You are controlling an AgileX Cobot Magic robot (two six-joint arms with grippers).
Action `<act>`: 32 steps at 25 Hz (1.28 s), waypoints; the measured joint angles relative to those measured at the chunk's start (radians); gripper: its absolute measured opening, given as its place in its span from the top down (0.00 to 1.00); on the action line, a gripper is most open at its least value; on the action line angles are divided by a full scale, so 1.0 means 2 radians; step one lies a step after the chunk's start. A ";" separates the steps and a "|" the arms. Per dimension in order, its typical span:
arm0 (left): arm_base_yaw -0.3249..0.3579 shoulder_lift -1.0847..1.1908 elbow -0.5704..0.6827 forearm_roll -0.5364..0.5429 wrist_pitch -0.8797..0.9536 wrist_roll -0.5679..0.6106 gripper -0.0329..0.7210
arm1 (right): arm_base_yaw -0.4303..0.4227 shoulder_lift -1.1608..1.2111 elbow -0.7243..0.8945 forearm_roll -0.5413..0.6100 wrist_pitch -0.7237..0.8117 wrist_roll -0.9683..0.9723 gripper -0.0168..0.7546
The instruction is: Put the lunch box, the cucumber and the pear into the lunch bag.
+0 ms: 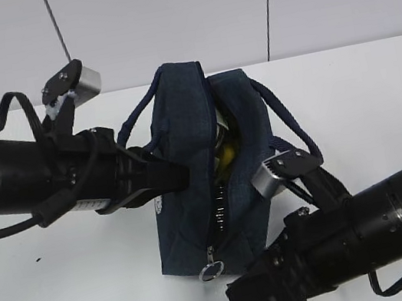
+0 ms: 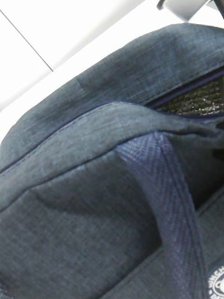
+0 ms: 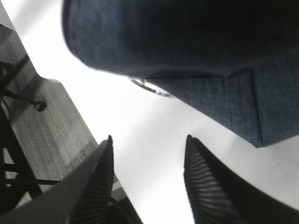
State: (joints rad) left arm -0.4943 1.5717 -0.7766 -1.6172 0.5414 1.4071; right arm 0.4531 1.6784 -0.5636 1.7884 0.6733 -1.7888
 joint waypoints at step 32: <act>0.000 0.000 0.000 0.000 0.011 0.000 0.98 | 0.000 -0.114 -0.028 0.010 -0.681 0.005 0.54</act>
State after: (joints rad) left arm -0.4943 1.5717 -0.7766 -1.6166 0.5640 1.4071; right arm 0.4531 1.4496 -0.6203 1.8090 -0.6895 -1.7795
